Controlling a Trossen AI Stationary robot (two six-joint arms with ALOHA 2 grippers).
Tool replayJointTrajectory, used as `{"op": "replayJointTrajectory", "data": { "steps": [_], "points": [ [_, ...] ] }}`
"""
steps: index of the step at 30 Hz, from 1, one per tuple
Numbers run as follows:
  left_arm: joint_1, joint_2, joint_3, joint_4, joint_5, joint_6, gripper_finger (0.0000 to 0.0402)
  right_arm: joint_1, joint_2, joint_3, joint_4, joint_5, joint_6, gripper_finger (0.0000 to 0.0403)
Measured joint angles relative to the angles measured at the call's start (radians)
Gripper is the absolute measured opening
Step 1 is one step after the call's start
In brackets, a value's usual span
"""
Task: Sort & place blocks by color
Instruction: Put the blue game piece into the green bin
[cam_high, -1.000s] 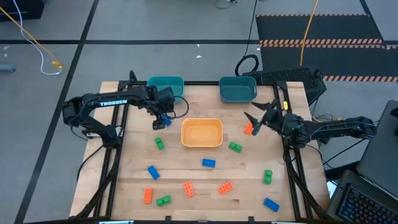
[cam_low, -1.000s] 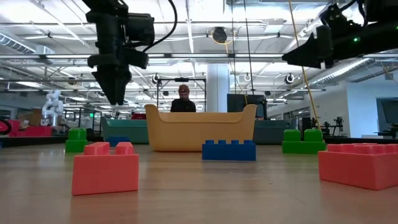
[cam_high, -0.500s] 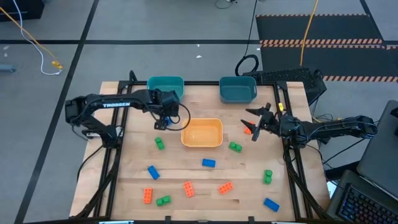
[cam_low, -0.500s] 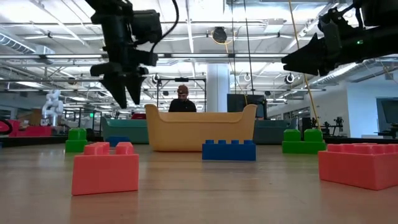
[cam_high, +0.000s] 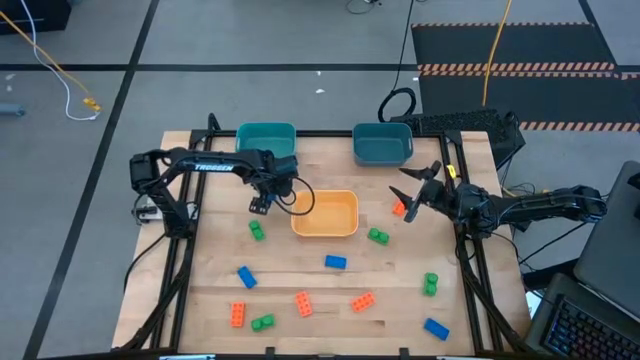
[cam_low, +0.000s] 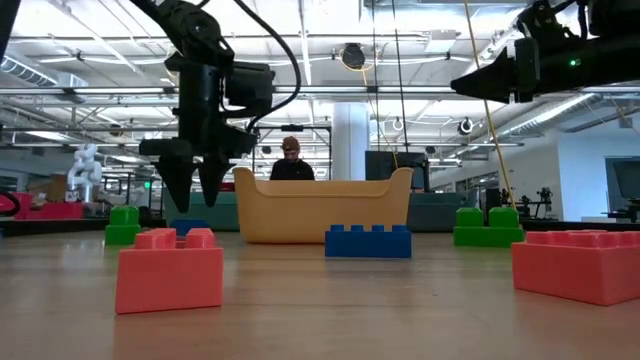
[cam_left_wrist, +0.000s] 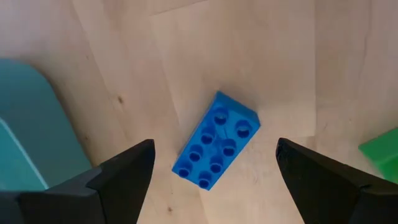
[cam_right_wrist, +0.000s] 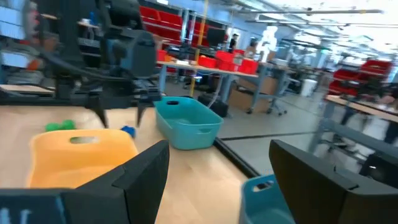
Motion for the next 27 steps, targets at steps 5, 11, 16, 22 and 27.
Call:
{"op": "replayJointTrajectory", "data": {
  "steps": [5,11,16,22,27],
  "points": [
    [0.001,0.001,-0.015,0.002,-0.016,0.075,0.0337,-0.002,0.0,0.0,0.0,0.011,-0.016,0.027],
    [0.012,0.002,-0.065,0.055,-0.038,0.1,0.0337,-0.002,0.0,0.0,-0.013,0.011,0.014,0.027],
    [0.011,0.002,-0.088,0.09,-0.062,0.112,0.0337,-0.002,0.0,0.0,-0.029,0.01,0.036,0.027],
    [0.011,0.002,-0.088,0.093,-0.064,0.118,0.0337,-0.002,0.0,0.0,-0.033,0.01,0.036,0.027],
    [0.014,0.002,-0.088,0.116,-0.071,0.143,0.0337,-0.002,0.0,0.0,-0.032,0.01,0.036,0.027]
  ]
}}
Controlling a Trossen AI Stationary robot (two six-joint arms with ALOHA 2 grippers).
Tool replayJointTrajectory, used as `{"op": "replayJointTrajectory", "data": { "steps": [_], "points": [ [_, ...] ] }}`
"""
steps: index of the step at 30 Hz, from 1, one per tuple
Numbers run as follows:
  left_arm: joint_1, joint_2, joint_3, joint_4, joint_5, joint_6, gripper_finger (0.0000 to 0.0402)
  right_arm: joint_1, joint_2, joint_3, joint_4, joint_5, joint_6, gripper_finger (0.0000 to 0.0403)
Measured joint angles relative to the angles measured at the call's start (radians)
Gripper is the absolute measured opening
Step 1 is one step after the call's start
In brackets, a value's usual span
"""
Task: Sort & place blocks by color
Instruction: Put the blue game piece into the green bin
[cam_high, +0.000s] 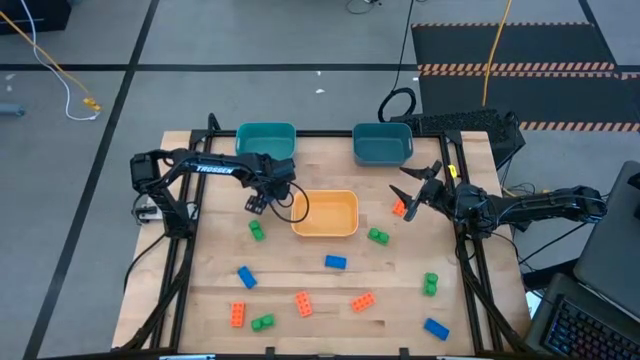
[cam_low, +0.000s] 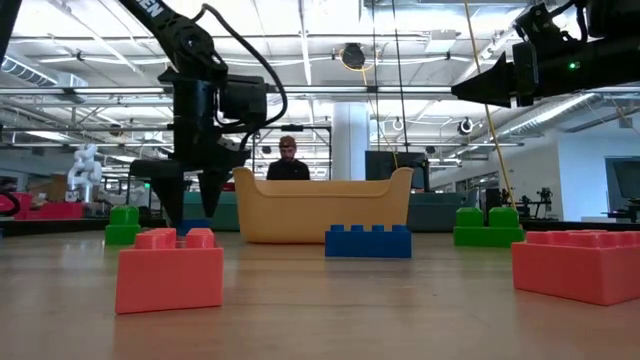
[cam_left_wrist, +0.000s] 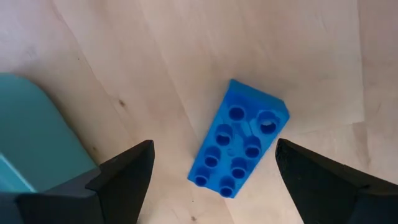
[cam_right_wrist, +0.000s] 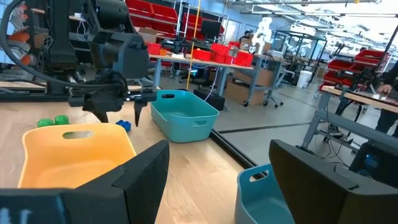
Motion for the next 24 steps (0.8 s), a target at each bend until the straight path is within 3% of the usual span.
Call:
{"op": "replayJointTrajectory", "data": {
  "steps": [16,20,24],
  "points": [
    [0.001,0.089,-0.002,-0.004,-0.008,-0.027,0.0333,0.002,-0.001,0.0,-0.013,-0.001,0.007,0.027],
    [0.0,0.09,-0.003,-0.006,0.003,-0.03,0.0282,0.002,-0.001,0.0,-0.013,-0.001,0.007,0.027],
    [0.0,0.092,-0.005,-0.023,0.039,-0.043,0.0186,0.002,-0.001,0.0,-0.013,-0.001,0.007,0.027]
  ]
}}
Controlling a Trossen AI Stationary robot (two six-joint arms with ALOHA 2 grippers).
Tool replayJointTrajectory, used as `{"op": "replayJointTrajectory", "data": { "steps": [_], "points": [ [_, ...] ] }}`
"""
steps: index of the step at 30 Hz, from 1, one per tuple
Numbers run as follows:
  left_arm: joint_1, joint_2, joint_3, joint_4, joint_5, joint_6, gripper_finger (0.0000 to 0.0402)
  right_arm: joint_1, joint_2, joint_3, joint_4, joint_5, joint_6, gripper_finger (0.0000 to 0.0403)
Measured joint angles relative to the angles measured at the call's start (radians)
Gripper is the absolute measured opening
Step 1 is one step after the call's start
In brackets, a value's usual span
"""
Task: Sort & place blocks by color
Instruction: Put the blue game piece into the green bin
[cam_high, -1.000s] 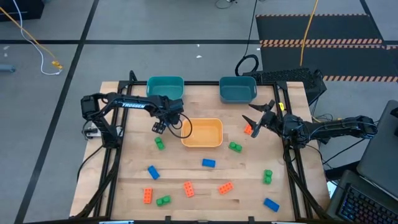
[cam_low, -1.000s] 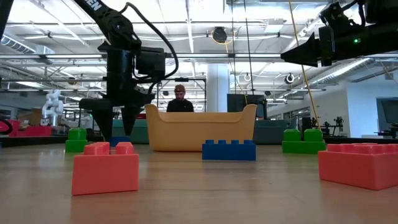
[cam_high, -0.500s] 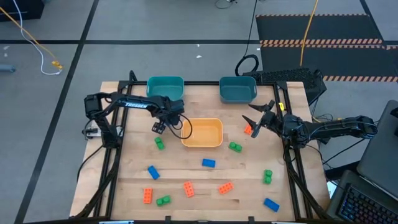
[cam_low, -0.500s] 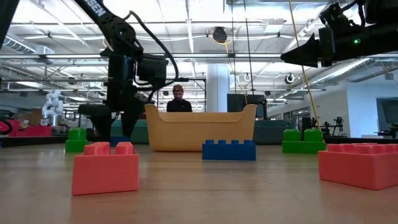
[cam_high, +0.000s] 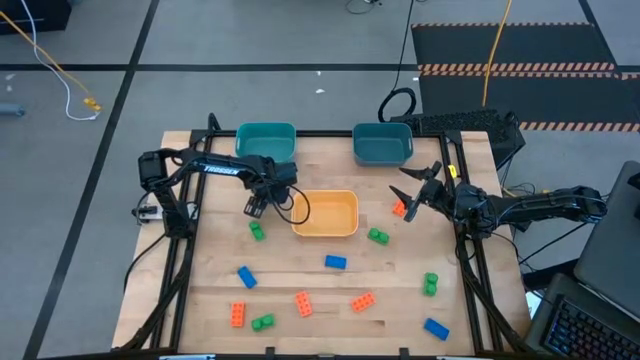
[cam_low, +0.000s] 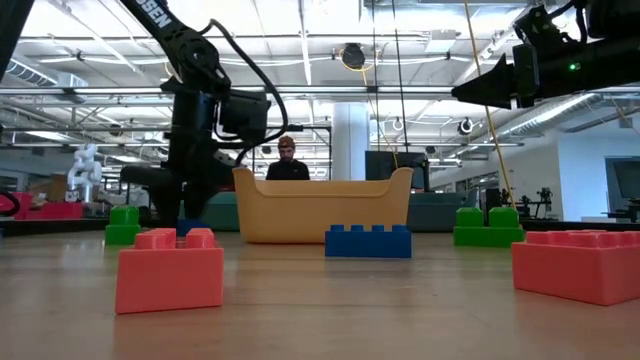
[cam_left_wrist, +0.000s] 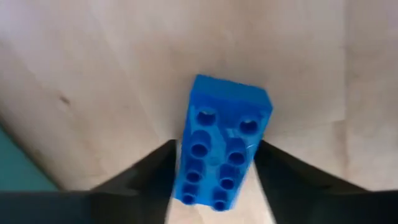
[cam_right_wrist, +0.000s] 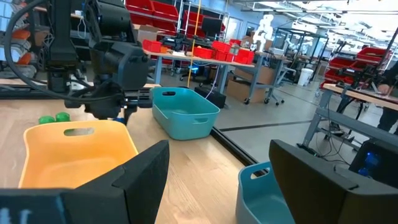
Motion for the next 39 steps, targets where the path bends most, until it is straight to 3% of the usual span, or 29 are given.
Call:
{"op": "replayJointTrajectory", "data": {
  "steps": [2,3,10,21,30,35,39],
  "points": [
    [-0.004,0.0,0.002,-0.011,0.002,-0.002,0.0139,0.0,0.0,0.0,0.0,0.0,0.0,0.027],
    [-0.008,0.001,0.005,-0.02,0.0,-0.005,0.0136,0.0,0.0,0.0,0.002,0.0,0.0,0.027],
    [-0.009,-0.007,0.091,-0.179,0.0,-0.071,0.0137,0.0,0.0,0.0,0.015,0.0,-0.007,0.027],
    [0.061,-0.104,0.33,-0.274,-0.1,-0.067,0.0137,0.0,0.0,0.0,0.033,0.0,-0.019,0.027],
    [0.135,-0.113,0.469,-0.277,-0.126,-0.042,0.0137,0.0,0.0,0.0,0.03,0.0,-0.019,0.027],
    [0.199,-0.11,0.473,-0.271,-0.156,-0.003,0.0137,0.0,0.0,0.0,0.03,0.0,-0.019,0.027],
    [0.29,-0.086,0.472,-0.155,-0.164,0.006,0.0137,0.0,0.0,0.0,0.035,0.0,-0.021,0.027]
  ]
}}
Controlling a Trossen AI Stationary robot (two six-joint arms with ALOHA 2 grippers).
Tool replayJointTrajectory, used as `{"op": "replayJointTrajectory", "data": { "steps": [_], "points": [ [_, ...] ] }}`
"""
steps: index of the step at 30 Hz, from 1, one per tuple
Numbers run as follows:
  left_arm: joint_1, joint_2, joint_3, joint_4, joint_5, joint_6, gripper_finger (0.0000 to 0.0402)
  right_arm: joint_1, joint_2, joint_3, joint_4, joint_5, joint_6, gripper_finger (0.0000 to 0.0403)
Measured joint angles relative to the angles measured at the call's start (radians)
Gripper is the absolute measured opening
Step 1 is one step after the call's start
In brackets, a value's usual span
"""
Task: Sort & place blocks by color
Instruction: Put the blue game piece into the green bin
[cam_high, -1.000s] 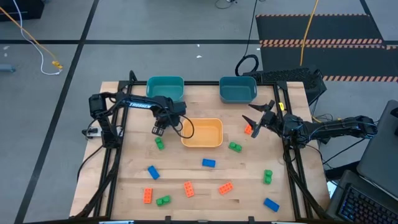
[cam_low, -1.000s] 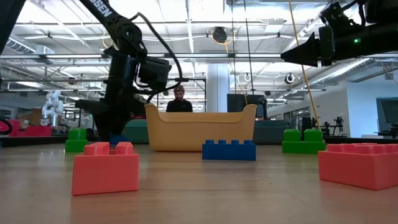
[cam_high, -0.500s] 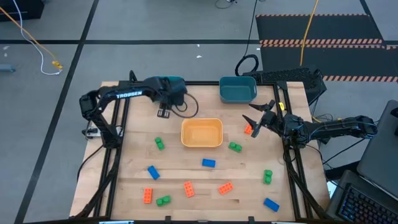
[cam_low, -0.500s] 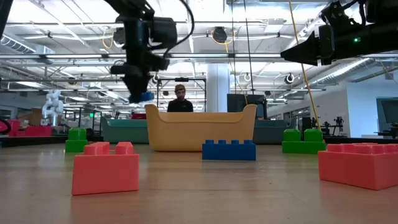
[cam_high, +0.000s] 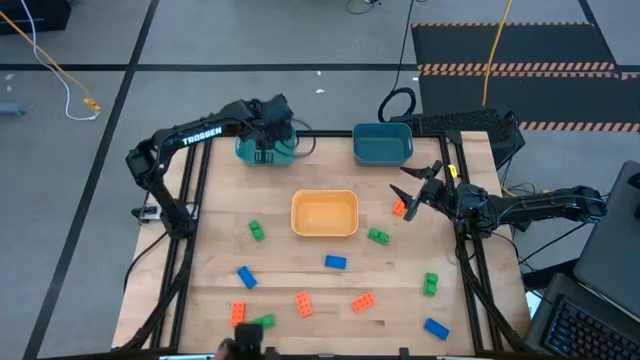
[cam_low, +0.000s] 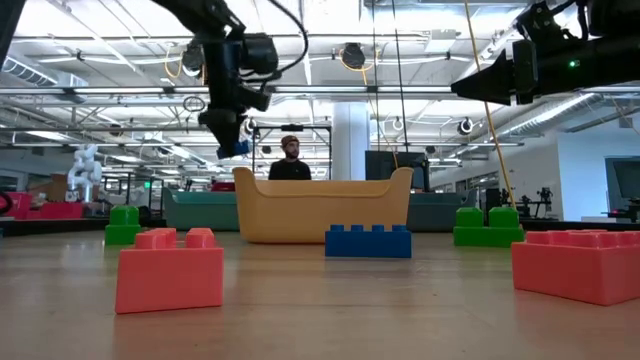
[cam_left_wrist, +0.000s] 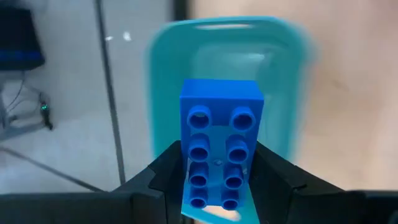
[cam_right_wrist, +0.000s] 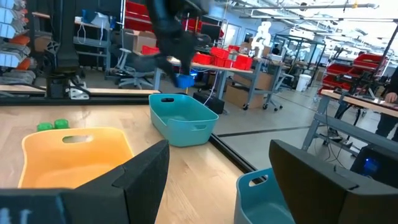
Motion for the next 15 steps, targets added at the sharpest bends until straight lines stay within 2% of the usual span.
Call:
{"op": "replayJointTrajectory", "data": {
  "steps": [3,8,15],
  "points": [
    [0.069,0.026,0.0,0.042,-0.005,-0.014,0.0137,0.0,0.0,0.0,0.004,0.0,-0.001,0.027],
    [0.14,0.069,-0.001,-0.026,-0.015,-0.055,0.0137,0.0,0.0,0.0,0.01,0.0,-0.002,0.027],
    [0.132,0.077,-0.002,-0.043,-0.012,-0.059,0.0137,0.0,0.0,0.0,0.01,0.0,-0.006,0.027]
  ]
}}
